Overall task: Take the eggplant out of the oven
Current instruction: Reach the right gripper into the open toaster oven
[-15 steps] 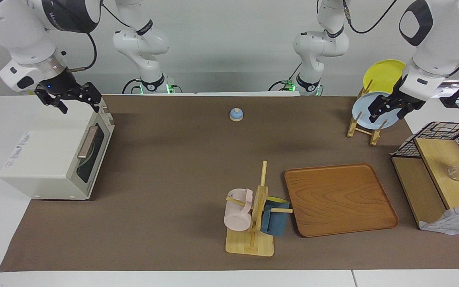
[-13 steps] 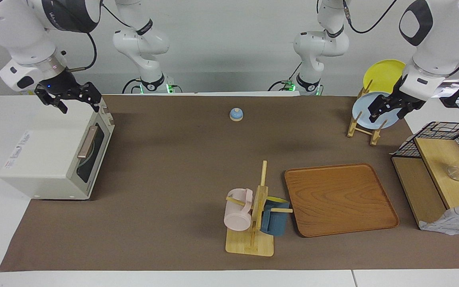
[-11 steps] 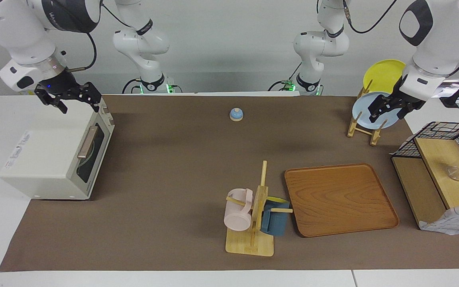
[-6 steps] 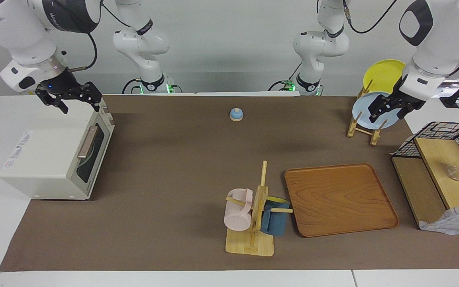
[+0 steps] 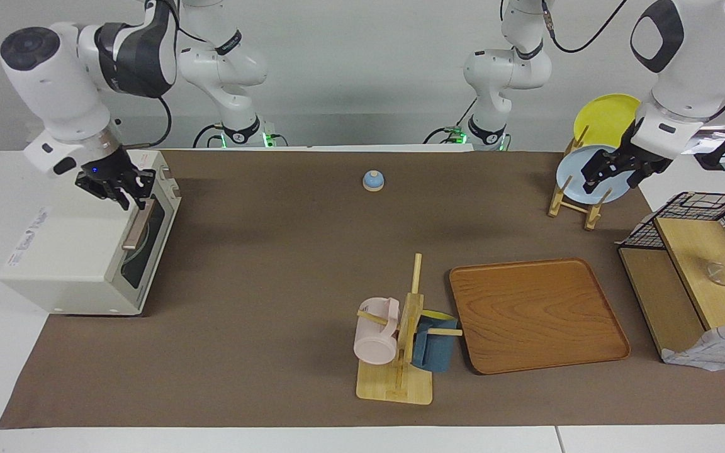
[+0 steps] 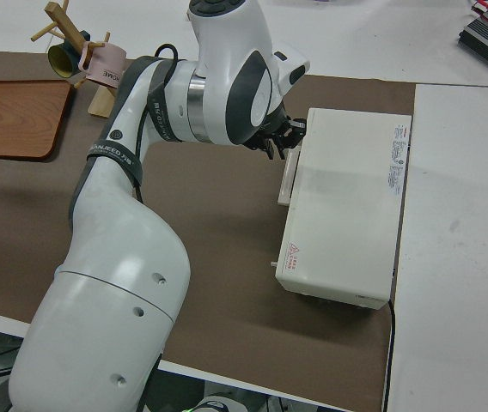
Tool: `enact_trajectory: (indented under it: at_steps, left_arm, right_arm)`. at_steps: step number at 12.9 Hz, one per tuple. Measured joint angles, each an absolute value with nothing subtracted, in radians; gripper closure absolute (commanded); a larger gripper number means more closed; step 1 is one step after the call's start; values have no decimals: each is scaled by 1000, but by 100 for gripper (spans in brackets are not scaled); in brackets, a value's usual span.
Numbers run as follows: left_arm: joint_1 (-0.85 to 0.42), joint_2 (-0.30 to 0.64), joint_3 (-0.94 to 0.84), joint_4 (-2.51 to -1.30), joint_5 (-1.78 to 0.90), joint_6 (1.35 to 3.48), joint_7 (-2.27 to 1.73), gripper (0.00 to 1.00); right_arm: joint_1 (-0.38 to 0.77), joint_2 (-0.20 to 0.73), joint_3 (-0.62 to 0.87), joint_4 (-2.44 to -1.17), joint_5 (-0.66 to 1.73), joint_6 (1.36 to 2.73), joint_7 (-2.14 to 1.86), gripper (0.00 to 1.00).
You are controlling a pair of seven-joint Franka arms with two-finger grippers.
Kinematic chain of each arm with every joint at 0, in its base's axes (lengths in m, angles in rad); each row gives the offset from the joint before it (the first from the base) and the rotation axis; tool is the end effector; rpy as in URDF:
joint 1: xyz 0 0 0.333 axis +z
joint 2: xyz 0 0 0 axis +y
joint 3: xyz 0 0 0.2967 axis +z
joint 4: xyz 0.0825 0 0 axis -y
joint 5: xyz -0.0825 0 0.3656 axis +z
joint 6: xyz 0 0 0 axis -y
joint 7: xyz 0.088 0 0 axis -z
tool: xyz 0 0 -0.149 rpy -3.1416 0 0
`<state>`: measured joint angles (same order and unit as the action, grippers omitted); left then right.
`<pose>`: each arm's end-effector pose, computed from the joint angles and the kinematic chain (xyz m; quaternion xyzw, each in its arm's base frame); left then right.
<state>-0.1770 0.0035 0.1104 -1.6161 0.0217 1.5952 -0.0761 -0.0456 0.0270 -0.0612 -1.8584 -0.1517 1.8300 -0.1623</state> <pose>0.5361 -0.0326 0.5429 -0.9999 -0.0044 0.0114 0.0119 0.5387 -0.0760 0.4404 0.9957 0.0491 -0.0372 0.0691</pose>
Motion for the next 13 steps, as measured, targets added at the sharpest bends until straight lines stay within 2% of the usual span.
enact_trajectory:
  at_steps: [2, 6, 9, 11, 13]
  left_arm:
    - [-177, 3, 110, -1616, 22, 1595, -76, 0]
    - [-177, 3, 110, -1616, 22, 1595, -76, 0]
    - [-177, 3, 110, -1616, 22, 1595, -76, 0]
    - [-177, 3, 110, -1616, 22, 1595, -76, 0]
    - [-177, 3, 110, -1616, 22, 1595, -76, 0]
  right_arm:
    - [-44, 70, -60, -1859, -211, 1838, -165, 100]
    - [-32, 73, -56, -1864, -228, 1845, -168, 100]
    - [39, 85, -49, -1892, -188, 1886, -111, 100]
    - [88, 145, -37, -1923, -134, 1983, -56, 100]
    - [101, 247, -29, -1933, -86, 2104, -37, 100]
